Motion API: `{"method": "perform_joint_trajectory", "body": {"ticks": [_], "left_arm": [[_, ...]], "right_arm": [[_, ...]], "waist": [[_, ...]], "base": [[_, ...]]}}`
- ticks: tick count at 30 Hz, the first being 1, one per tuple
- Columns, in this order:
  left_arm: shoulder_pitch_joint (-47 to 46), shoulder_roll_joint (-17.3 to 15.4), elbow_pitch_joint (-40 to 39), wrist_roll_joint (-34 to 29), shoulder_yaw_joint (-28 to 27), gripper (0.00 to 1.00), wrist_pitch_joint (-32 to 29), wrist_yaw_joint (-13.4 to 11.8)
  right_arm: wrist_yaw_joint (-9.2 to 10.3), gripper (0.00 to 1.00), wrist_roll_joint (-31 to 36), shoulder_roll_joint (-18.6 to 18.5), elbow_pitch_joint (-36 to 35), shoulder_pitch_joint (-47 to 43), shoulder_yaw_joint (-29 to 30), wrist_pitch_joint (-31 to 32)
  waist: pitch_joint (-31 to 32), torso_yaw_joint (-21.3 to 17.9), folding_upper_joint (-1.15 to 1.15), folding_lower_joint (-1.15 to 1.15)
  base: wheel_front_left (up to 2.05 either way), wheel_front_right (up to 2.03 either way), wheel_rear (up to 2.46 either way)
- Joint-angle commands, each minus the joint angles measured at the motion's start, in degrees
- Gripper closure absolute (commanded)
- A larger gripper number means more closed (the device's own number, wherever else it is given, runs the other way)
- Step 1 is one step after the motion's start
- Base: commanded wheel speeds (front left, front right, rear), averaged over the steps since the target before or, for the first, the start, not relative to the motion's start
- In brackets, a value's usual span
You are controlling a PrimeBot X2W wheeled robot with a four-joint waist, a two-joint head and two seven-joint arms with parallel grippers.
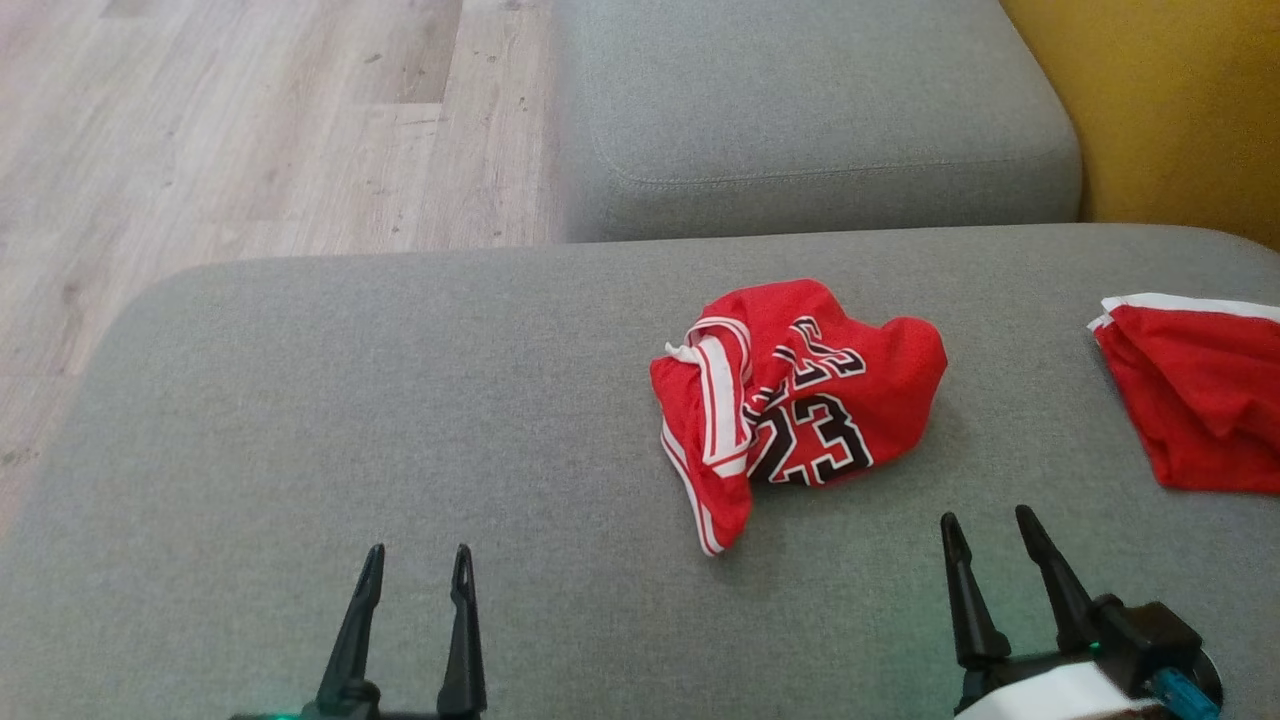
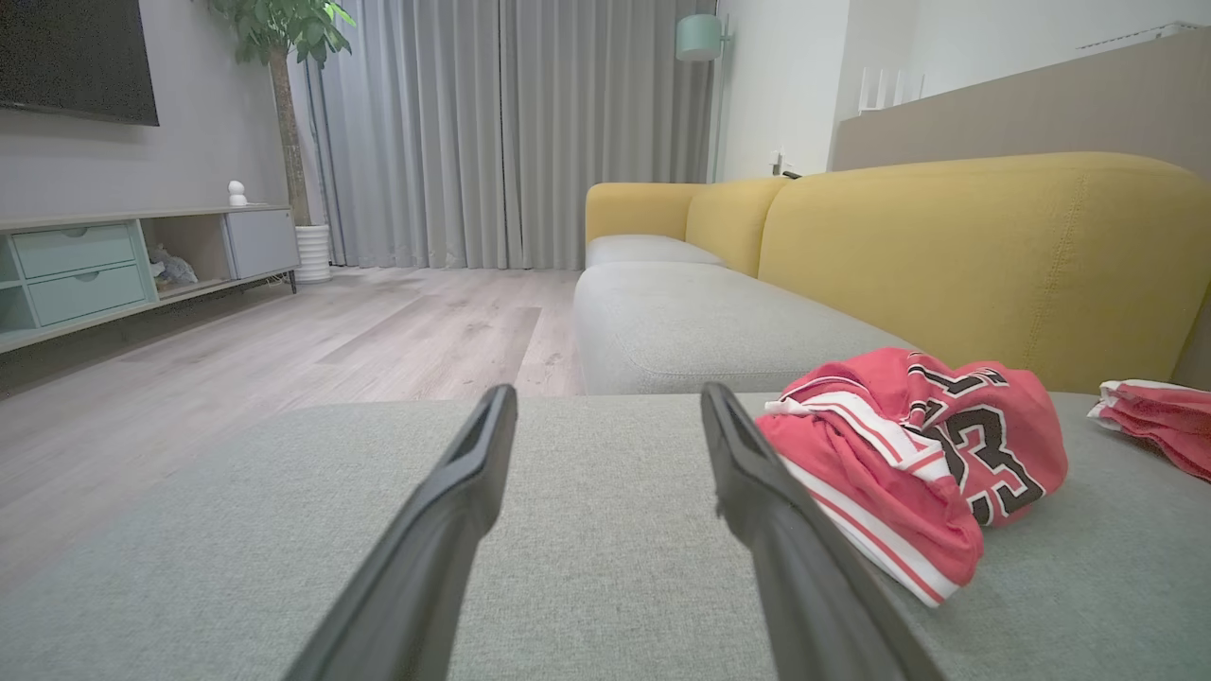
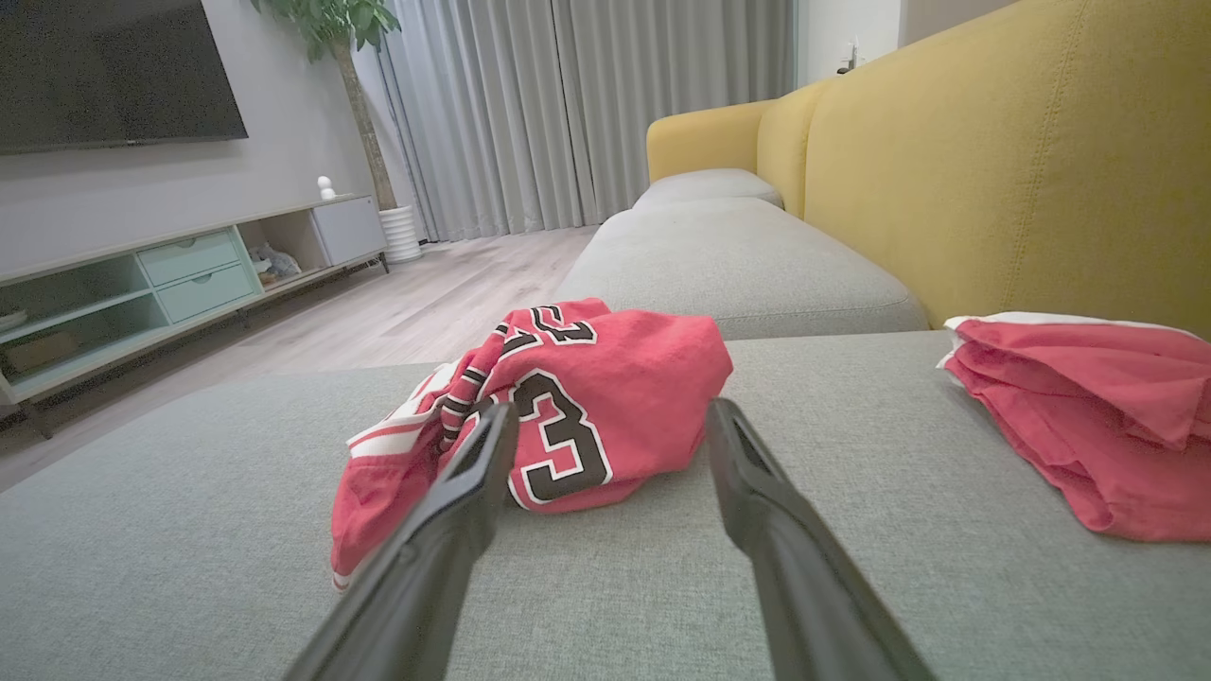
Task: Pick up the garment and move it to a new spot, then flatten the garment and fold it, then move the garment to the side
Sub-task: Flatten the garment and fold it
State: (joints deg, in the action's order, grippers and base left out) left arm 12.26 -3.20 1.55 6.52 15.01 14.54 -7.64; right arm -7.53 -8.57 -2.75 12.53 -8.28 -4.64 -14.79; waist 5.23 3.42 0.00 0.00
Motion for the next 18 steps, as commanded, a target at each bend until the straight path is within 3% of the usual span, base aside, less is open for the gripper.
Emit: {"method": "perform_joint_trajectory", "body": {"ticks": [1, 18], "left_arm": [[-2.57, 0.32, -1.57, -0.22, -1.63, 0.0, 0.45, -0.45], [-2.73, 0.32, -0.4, 0.56, -0.46, 0.0, 0.46, -0.36]], "right_arm": [[0.04, 0.0, -0.21, -0.28, -1.63, 2.08, -1.32, -0.21], [0.04, 0.0, -0.36, -0.16, -0.95, 2.98, -1.9, -0.21]], "waist": [[0.04, 0.08, 0.0, 0.0], [-1.06, 0.07, 0.0, 0.0]], "base": [[0.0, 0.0, 0.0], [0.0, 0.0, 0.0]]}}
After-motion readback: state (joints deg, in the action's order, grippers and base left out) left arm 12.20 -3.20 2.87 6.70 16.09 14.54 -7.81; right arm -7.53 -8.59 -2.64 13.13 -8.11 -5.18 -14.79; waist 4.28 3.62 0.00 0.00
